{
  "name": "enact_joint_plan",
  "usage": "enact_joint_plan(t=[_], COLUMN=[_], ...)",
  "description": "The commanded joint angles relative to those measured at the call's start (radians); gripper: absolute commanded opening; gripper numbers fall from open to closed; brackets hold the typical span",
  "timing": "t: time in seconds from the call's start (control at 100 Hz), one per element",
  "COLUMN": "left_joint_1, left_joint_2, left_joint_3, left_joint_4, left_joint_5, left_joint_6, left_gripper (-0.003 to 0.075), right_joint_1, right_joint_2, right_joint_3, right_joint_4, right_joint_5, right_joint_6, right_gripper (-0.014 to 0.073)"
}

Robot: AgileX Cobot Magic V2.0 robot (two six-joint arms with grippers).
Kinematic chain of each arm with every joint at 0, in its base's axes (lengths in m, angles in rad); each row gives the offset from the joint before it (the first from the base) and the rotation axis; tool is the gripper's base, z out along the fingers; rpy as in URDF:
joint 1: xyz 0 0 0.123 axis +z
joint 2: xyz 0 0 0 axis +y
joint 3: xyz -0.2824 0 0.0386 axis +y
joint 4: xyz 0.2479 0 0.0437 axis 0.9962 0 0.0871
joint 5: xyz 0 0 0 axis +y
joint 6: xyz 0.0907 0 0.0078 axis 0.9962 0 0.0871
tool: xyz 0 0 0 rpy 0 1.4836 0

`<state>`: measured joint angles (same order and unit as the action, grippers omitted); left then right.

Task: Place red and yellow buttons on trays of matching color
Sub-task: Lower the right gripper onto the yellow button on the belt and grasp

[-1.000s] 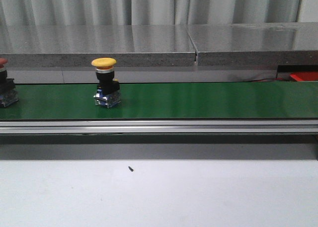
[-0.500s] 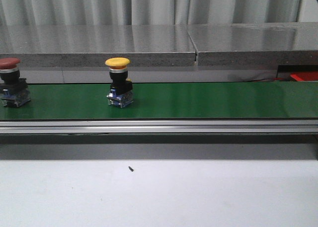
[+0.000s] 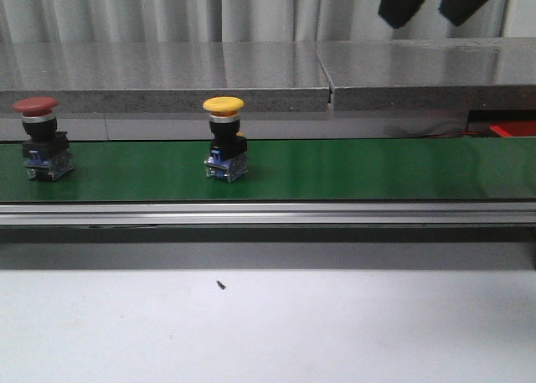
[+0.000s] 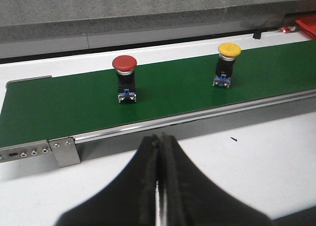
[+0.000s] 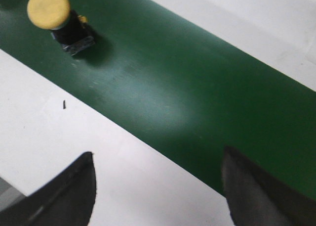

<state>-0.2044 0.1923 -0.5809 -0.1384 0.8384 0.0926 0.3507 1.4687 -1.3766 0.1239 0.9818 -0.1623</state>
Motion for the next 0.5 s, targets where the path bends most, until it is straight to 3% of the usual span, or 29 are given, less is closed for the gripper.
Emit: enact_joint_plan(t=[0.0,0.49], left_joint_1=[-0.005,-0.005], left_joint_2=[0.014,0.014], left_joint_3=[-0.024,-0.024], left_joint_4=[-0.018,-0.018], left_joint_5=[-0.075,-0.075], left_joint_6=[0.0,0.0], left_gripper=[-0.0019,-0.0018], right_joint_1=[0.019,0.112], right_joint_2=[0.029,0.288], right_joint_3=[-0.093,-0.258], right_joint_4=[0.026,0.04], right_joint_5=[0.024,0.037], right_joint_6=[-0.044,-0.139], right_gripper=[0.053,0.053])
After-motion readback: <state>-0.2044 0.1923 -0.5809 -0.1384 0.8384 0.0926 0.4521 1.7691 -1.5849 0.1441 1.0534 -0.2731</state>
